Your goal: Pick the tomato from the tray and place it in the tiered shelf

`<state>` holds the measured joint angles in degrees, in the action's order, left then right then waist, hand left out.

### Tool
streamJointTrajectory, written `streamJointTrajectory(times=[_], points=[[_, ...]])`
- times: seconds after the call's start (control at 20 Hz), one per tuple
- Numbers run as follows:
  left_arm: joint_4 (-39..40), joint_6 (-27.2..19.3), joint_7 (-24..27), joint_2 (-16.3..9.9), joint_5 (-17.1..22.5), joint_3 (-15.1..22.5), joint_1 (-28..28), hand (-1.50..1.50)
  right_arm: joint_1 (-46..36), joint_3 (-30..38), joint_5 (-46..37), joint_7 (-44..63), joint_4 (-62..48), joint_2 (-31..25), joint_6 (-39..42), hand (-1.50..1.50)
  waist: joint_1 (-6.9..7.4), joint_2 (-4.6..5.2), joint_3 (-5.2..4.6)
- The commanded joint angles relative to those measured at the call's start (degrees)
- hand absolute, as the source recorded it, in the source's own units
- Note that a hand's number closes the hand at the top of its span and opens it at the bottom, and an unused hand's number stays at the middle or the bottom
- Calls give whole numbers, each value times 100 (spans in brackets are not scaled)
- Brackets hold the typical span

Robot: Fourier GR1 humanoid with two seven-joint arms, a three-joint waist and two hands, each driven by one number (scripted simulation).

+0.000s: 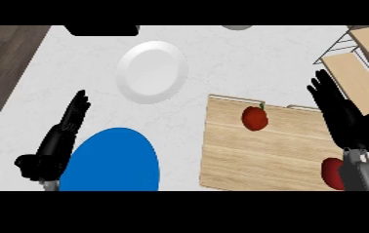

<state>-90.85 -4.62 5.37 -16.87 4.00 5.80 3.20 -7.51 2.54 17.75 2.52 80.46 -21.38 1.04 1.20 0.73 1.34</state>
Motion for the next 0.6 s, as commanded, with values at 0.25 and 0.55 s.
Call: streamJointTrajectory(times=[0.25,0.55], points=[[501,40,-917,-673,474,-1090,-14,0,-20,226,-1441,-721,741,95,-1847,150,-145,-94,-139],[900,248,-1039,-549,655,-993,-132,0,1068,90,-3342,-209,611,711,-4566,-150,-307,-71,-158]])
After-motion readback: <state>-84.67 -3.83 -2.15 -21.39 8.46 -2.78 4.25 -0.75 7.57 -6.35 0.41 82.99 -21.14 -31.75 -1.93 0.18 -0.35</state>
